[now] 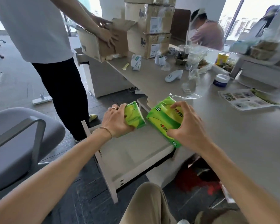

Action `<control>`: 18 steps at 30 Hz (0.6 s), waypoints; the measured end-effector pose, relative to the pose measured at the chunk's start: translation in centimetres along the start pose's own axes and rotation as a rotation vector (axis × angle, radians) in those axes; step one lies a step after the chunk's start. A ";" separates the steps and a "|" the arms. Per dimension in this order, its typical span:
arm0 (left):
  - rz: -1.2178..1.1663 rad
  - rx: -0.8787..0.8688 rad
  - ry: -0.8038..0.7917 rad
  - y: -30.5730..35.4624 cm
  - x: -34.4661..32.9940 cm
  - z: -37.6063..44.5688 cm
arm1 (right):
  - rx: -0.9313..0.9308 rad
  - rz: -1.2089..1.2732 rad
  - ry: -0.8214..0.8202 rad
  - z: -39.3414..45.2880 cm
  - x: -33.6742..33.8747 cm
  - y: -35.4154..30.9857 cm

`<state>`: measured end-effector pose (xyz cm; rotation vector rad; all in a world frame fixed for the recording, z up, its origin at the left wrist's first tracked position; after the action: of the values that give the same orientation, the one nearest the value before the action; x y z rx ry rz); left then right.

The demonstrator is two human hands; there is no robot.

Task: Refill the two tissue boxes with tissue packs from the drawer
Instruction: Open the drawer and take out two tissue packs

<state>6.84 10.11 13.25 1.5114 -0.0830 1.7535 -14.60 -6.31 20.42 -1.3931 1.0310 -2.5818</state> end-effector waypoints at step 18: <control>0.026 -0.402 -0.069 28.1 -3.4 6.3 | -0.212 -0.155 0.283 3.0 19.3 15.0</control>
<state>-4.96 -13.93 24.29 1.2774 -0.4634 1.5880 -27.95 -25.88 27.19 -1.2125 1.3179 -2.9215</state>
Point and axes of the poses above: each hand's wrist, its own z-axis towards the middle knuckle, its own x-axis out of the back of the hand, y = z × x, the point moved 1 cm from there along z, towards the middle knuckle, and after that the axes turned 9 degrees about y, right-handed, at the moved point
